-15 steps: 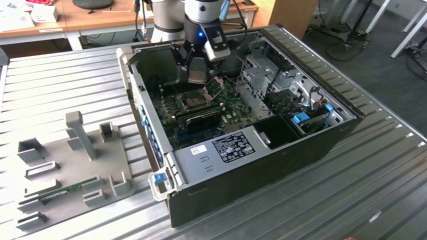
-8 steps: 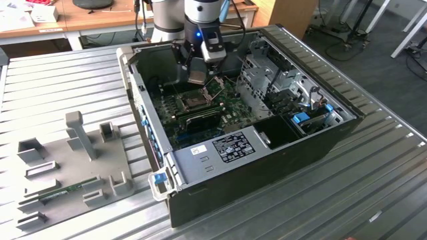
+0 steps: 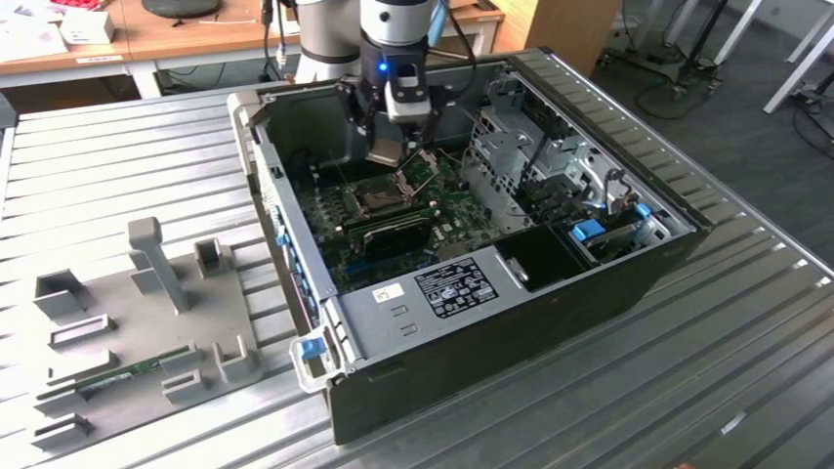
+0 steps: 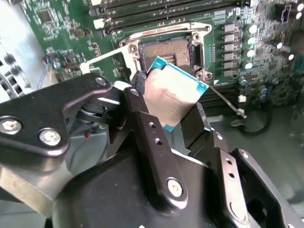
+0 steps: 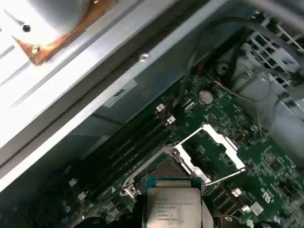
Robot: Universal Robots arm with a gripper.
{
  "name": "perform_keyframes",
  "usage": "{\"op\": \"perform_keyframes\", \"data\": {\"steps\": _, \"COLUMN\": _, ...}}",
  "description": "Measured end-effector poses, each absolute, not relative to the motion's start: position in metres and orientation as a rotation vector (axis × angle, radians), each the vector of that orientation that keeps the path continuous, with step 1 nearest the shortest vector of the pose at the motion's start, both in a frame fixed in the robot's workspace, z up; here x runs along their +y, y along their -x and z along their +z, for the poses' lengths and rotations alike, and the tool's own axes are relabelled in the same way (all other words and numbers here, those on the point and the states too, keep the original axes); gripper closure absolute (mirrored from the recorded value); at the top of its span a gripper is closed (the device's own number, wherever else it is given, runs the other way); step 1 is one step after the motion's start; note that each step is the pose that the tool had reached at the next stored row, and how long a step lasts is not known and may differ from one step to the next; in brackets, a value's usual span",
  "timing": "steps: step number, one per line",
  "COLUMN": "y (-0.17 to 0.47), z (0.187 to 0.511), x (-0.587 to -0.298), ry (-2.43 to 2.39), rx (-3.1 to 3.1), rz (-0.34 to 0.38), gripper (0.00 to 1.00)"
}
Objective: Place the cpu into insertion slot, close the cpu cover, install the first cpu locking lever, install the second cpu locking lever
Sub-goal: 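Place the cpu into insertion slot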
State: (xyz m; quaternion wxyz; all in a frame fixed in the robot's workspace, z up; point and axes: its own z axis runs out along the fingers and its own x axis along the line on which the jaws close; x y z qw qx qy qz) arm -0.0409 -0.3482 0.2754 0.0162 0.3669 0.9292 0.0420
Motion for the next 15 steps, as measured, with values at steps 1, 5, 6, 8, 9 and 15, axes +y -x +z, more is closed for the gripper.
{"op": "perform_keyframes", "data": {"steps": 1, "y": 0.0409, "z": 0.2753, "x": -0.3483, "ry": -1.167, "rx": 2.878, "rz": 0.13, "gripper": 0.46}}
{"op": "perform_keyframes", "data": {"steps": 5, "y": 0.0409, "z": 0.2748, "x": -0.3482, "ry": -1.27, "rx": 2.831, "rz": 0.128, "gripper": 0.46}}
{"op": "perform_keyframes", "data": {"steps": 6, "y": 0.0409, "z": 0.2747, "x": -0.3482, "ry": -1.295, "rx": 2.819, "rz": 0.127, "gripper": 0.46}}
{"op": "perform_keyframes", "data": {"steps": 8, "y": 0.0409, "z": 0.2745, "x": -0.3482, "ry": -1.345, "rx": 2.794, "rz": 0.126, "gripper": 0.46}}
{"op": "perform_keyframes", "data": {"steps": 9, "y": 0.0409, "z": 0.2744, "x": -0.3483, "ry": -1.37, "rx": 2.781, "rz": 0.126, "gripper": 0.46}}
{"op": "perform_keyframes", "data": {"steps": 15, "y": 0.0409, "z": 0.2737, "x": -0.3483, "ry": -1.517, "rx": 2.698, "rz": 0.122, "gripper": 0.46}}
